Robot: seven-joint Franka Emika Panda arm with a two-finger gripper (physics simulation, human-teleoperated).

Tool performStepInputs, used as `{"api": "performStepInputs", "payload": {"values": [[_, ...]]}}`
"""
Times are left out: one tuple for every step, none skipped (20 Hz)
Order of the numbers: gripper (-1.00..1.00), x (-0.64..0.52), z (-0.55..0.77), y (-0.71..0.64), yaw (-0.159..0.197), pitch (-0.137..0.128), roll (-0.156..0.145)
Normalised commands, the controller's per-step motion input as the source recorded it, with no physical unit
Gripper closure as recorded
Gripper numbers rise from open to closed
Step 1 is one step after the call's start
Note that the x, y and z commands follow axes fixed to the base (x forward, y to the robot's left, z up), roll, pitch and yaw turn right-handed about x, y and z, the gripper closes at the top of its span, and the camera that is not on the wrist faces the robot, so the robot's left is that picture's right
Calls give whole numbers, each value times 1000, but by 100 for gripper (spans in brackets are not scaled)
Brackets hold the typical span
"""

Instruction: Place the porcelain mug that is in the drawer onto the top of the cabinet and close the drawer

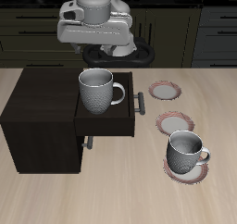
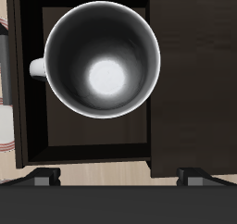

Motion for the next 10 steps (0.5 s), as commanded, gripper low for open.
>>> {"api": "performStepInputs", "payload": {"values": [[-100, 247, -56, -4, -37, 4, -16], [-100, 289, -54, -29, -21, 27, 2], [-100, 27, -10, 64, 0, 0, 0], [-100, 0, 0, 0, 0, 0, 0], [-100, 443, 4, -56, -11, -61, -107], [-100, 178, -41, 41, 22, -20, 3], [-100, 158, -73, 75, -47, 36, -74], [-100, 31, -16, 130, 17, 1, 24], [-100, 83, -12, 272, -26, 9, 16], [-100, -5, -24, 460, 65, -26, 34]]}}
